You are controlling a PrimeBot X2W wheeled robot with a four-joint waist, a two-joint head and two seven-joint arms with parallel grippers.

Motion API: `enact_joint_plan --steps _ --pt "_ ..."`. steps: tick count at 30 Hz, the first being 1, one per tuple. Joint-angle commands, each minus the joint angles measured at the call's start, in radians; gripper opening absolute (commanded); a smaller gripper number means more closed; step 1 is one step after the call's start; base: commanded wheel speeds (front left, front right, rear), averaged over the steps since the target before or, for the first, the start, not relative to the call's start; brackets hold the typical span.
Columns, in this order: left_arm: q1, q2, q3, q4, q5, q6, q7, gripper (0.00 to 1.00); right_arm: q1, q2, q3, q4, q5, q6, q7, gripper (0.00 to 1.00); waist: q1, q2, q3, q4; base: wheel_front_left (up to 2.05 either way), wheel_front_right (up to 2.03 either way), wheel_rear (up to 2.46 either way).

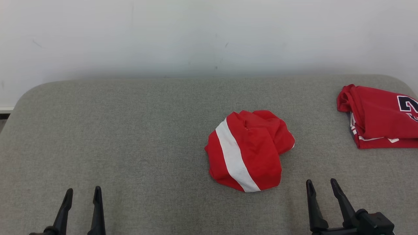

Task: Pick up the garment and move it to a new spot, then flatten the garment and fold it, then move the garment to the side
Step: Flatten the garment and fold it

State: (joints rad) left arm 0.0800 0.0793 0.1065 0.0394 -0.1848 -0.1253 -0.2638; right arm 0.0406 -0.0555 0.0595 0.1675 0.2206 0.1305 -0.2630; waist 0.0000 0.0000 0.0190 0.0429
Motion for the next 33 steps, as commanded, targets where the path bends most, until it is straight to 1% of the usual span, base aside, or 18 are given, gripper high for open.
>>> enact_joint_plan --steps 1,11,17,18,23,28,33 --pt "-0.012 -0.001 0.003 0.002 0.004 -0.004 0.000 1.00 -0.001 -0.005 0.001 0.001 -0.006 0.000 0.002 1.00 0.0000 0.0000 0.001 0.000 0.00 0.00 0.00" --pt "-0.014 -0.009 0.007 0.005 0.006 -0.004 0.000 1.00 -0.011 -0.006 -0.001 0.008 -0.008 0.000 0.002 1.00 0.0000 0.0000 0.012 0.004 0.00 0.00 0.00" --pt "-0.032 -0.013 -0.001 0.005 0.008 -0.003 0.000 1.00 -0.082 -0.030 0.001 0.057 -0.024 0.000 0.024 1.00 0.0000 0.0000 0.039 0.013 0.00 0.00 0.00" --pt "-0.042 -0.014 -0.008 0.006 0.008 -0.004 0.000 1.00 -0.116 -0.043 0.002 0.091 -0.032 0.000 0.043 1.00 0.0000 0.0000 0.051 0.021 0.00 0.00 0.00" --pt "-0.060 -0.015 -0.023 0.008 0.002 -0.004 0.000 1.00 -0.187 -0.067 0.011 0.164 -0.040 0.000 0.064 1.00 0.0000 0.0000 0.081 0.047 0.00 0.00 0.00" --pt "-0.078 -0.018 -0.038 0.014 -0.007 -0.004 0.000 1.00 -0.272 -0.090 0.042 0.290 -0.033 0.000 0.079 1.00 0.0000 0.0000 0.114 0.083 0.00 0.00 0.00" --pt "-0.094 -0.021 -0.044 0.023 -0.013 -0.004 0.000 1.00 -0.341 -0.087 0.082 0.422 -0.019 0.000 0.072 1.00 0.0000 0.0000 0.136 0.113 0.00 0.00 0.00"
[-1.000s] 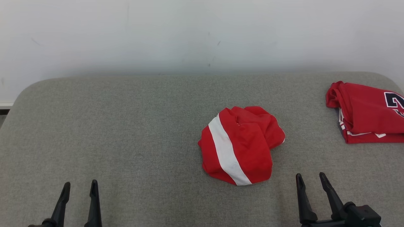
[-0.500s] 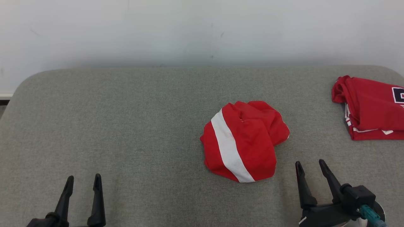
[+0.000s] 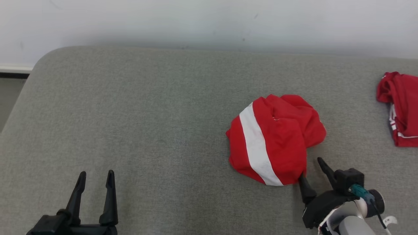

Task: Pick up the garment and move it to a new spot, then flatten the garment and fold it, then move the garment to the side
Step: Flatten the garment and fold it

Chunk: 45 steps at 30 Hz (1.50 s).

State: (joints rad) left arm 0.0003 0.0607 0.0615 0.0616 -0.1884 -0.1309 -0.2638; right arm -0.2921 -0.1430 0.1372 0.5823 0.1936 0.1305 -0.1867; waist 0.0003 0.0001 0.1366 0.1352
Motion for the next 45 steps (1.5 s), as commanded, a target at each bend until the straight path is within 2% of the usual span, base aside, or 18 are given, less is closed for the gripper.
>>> enact_joint_plan --steps 1,6,7,8,9,13,19,25,29,32,37,45 --pt "-0.019 -0.002 -0.004 0.003 -0.010 0.001 0.000 1.00 -0.021 0.003 0.012 0.035 0.011 0.000 -0.005 1.00 -0.0003 -0.0001 0.021 0.027 0.00 0.00 0.00" --pt "-0.029 -0.004 -0.014 0.011 -0.011 0.001 0.000 1.00 -0.070 0.021 0.060 0.168 0.040 0.000 -0.006 1.00 -0.0003 -0.0001 0.024 0.050 0.00 0.00 0.00" --pt "-0.029 -0.004 -0.016 0.012 -0.010 0.001 0.000 1.00 -0.074 0.024 0.071 0.190 0.048 0.000 -0.005 0.51 -0.0003 -0.0001 0.023 0.053 0.00 0.00 0.00" --pt "-0.029 -0.005 -0.020 0.013 -0.009 0.001 0.000 1.00 -0.079 0.026 0.077 0.207 0.057 0.000 -0.014 0.27 -0.0003 -0.0001 0.022 0.057 0.00 0.00 0.00" --pt "-0.027 -0.005 -0.019 0.013 -0.007 0.001 0.000 1.00 -0.086 0.027 0.083 0.219 0.065 0.000 -0.022 0.00 -0.0003 -0.0001 0.020 0.060 0.00 0.00 0.00" --pt "-0.017 -0.007 -0.012 0.014 -0.003 0.001 0.000 1.00 -0.123 0.010 0.085 0.230 0.082 0.000 -0.060 0.00 -0.0003 -0.0001 0.010 0.065 0.00 0.00 0.00" --pt "-0.009 -0.008 -0.013 0.017 -0.001 0.001 0.000 1.00 -0.169 0.005 0.127 0.153 0.046 0.000 -0.079 0.00 -0.0003 -0.0001 -0.011 0.080 0.00 0.00 0.00" --pt "0.007 -0.009 0.000 0.011 0.000 0.001 0.000 1.00 -0.200 0.039 0.291 0.024 -0.007 0.000 -0.079 0.00 -0.0003 -0.0001 -0.027 0.093 0.00 0.00 0.00" --pt "0.017 -0.010 0.014 0.010 0.000 0.001 0.000 1.00 -0.205 0.051 0.429 0.007 -0.004 0.000 -0.079 0.00 -0.0003 -0.0001 -0.031 0.089 0.00 0.00 0.00" --pt "0.026 -0.010 0.022 0.011 0.000 0.001 0.000 1.00 -0.193 0.048 0.466 0.009 0.027 0.000 -0.079 0.00 -0.0003 -0.0001 -0.031 0.080 0.00 0.00 0.00" --pt "0.026 -0.010 0.027 0.010 0.002 0.002 0.000 1.00 -0.156 0.027 0.427 -0.020 0.058 0.000 -0.079 0.00 -0.0003 -0.0001 -0.034 0.051 0.00 0.00 0.00" --pt "0.019 -0.010 0.015 0.007 0.004 0.002 0.000 1.00 0.005 0.021 0.173 -0.161 0.133 0.000 -0.079 0.00 -0.0003 -0.0001 -0.043 -0.021 0.00 0.00 0.00"
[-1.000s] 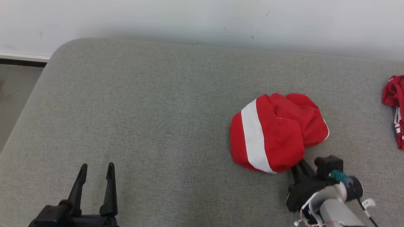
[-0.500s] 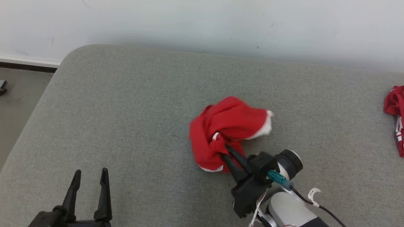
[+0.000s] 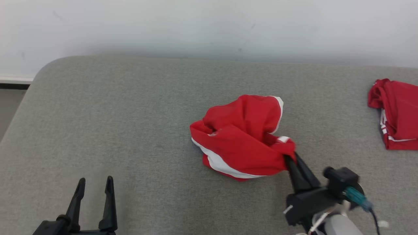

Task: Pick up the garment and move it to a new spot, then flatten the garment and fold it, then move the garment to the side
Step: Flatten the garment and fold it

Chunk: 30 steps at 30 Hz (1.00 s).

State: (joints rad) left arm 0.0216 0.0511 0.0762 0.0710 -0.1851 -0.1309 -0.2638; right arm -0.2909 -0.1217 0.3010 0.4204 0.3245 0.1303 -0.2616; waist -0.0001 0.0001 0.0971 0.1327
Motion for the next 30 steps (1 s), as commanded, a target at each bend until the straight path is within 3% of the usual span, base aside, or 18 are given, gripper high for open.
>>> enact_joint_plan --steps 1,9,10,11,30 --pt "-0.005 -0.001 -0.004 -0.003 0.001 0.002 0.000 1.00 0.026 0.004 -0.026 -0.013 0.011 0.000 -0.004 0.00 0.0001 -0.0001 -0.003 -0.026 0.00 0.00 0.00" --pt "-0.003 -0.001 -0.021 0.004 -0.013 0.003 0.000 1.00 0.192 0.053 -0.220 -0.038 0.081 0.000 -0.004 0.00 0.0001 -0.0001 0.004 -0.048 0.00 0.00 0.00" --pt "0.000 -0.001 -0.021 0.004 -0.013 0.004 0.000 1.00 0.201 0.055 -0.226 -0.036 0.065 0.000 -0.004 0.37 0.0001 -0.0001 0.005 -0.051 0.00 0.00 0.00" --pt "0.002 -0.001 -0.020 0.004 -0.013 0.004 0.000 1.00 0.206 0.057 -0.230 -0.037 0.052 0.000 -0.004 1.00 0.0001 -0.0001 0.004 -0.053 0.00 0.00 0.00" --pt "0.025 -0.001 0.024 0.004 0.027 0.003 0.000 1.00 0.316 0.046 -0.227 -0.306 -0.089 0.000 -0.002 1.00 0.0001 -0.0001 -0.046 -0.088 0.00 0.00 0.00"
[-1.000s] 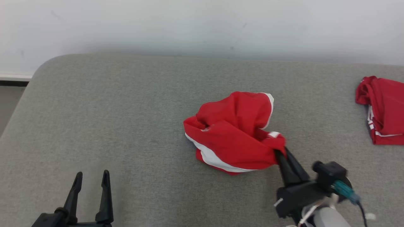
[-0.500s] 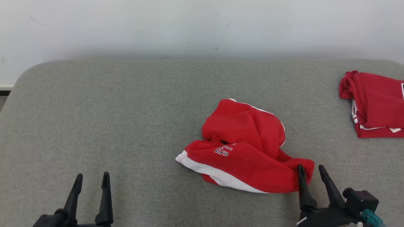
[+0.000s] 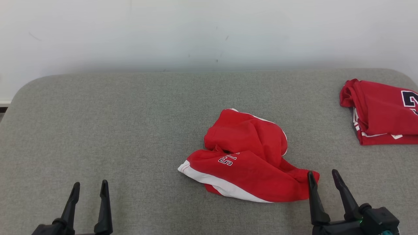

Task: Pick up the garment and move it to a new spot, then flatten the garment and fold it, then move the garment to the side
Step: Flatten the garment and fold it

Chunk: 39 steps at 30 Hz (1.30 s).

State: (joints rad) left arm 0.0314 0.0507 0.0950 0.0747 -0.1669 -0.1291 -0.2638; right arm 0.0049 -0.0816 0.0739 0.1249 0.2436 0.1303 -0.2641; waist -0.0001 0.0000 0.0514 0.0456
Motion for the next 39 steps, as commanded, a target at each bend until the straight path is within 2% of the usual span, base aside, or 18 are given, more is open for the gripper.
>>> enact_joint_plan --steps 1,5,11,18,27,34,38,39 --pt "0.016 0.000 0.006 0.002 0.010 0.001 0.000 1.00 0.028 0.009 0.002 -0.016 -0.014 0.000 0.000 1.00 0.0001 0.0000 0.000 -0.002 0.00 0.00 0.00" --pt "-0.015 0.015 -0.021 0.004 0.028 0.000 0.000 1.00 0.034 0.017 0.010 -0.024 -0.029 0.000 0.000 1.00 0.0001 0.0000 0.010 -0.011 0.00 0.00 0.00" --pt "-0.106 0.079 -0.124 0.041 0.006 0.000 0.000 1.00 -0.001 0.022 0.029 -0.019 -0.032 0.000 0.000 1.00 0.0001 0.0000 0.033 -0.053 0.00 0.00 0.00" --pt "-0.229 0.174 -0.277 0.155 -0.055 0.000 0.000 1.00 -0.025 0.026 0.029 -0.009 -0.027 0.000 0.000 1.00 0.0001 0.0000 0.074 -0.122 0.00 0.00 0.00" --pt "-0.341 0.269 -0.486 0.331 -0.140 0.000 0.000 1.00 -0.053 0.029 0.024 -0.009 -0.018 0.000 0.000 1.00 0.0001 0.0000 0.132 -0.191 0.00 0.00 0.00" --pt "-0.428 0.303 -0.609 0.458 -0.198 0.000 0.000 1.00 -0.073 0.031 0.027 -0.004 -0.016 0.000 0.000 1.00 0.0001 0.0000 0.159 -0.219 0.00 0.00 0.00" --pt "-0.469 0.301 -0.655 0.524 -0.242 0.000 0.000 1.00 -0.080 0.031 0.023 -0.004 -0.017 0.000 0.000 1.00 0.0001 0.0000 0.166 -0.230 0.00 0.00 0.00" --pt "-0.476 0.302 -0.664 0.538 -0.243 0.000 0.000 0.85 -0.080 0.031 0.020 -0.004 -0.017 0.000 0.000 1.00 0.0001 0.0000 0.166 -0.231 0.00 0.00 0.00"
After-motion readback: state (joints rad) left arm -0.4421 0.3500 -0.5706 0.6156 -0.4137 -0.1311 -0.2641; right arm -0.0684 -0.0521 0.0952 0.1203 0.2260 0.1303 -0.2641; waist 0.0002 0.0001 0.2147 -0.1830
